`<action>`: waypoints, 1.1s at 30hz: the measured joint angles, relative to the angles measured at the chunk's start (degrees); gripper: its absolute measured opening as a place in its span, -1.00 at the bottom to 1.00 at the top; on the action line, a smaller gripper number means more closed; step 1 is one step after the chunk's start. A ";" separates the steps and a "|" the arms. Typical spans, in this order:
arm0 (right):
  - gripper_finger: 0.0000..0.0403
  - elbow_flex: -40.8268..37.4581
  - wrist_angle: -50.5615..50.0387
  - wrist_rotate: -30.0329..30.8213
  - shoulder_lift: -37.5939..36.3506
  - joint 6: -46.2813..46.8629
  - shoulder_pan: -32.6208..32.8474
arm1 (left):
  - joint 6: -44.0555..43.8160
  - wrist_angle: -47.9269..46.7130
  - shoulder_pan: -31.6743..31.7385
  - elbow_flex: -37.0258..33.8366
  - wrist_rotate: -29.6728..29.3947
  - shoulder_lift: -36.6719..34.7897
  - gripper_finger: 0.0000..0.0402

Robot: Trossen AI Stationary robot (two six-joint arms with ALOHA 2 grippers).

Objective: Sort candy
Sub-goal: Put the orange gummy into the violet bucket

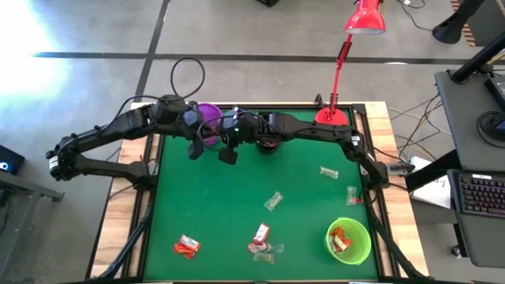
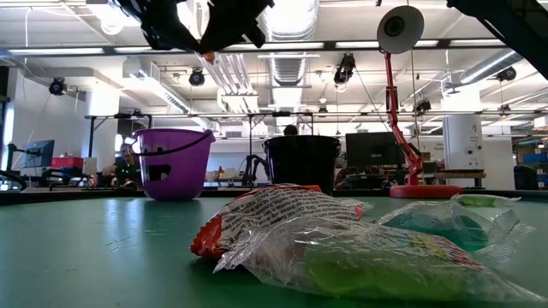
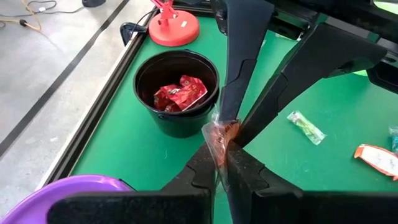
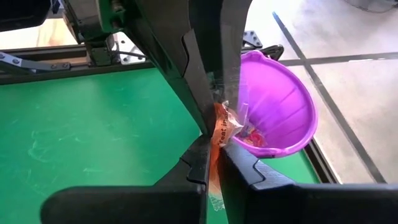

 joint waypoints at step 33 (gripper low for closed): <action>-0.35 -0.28 -0.04 -2.24 0.00 -3.13 -2.21 | 0.33 -19.69 9.17 -0.35 -21.97 6.05 -1.00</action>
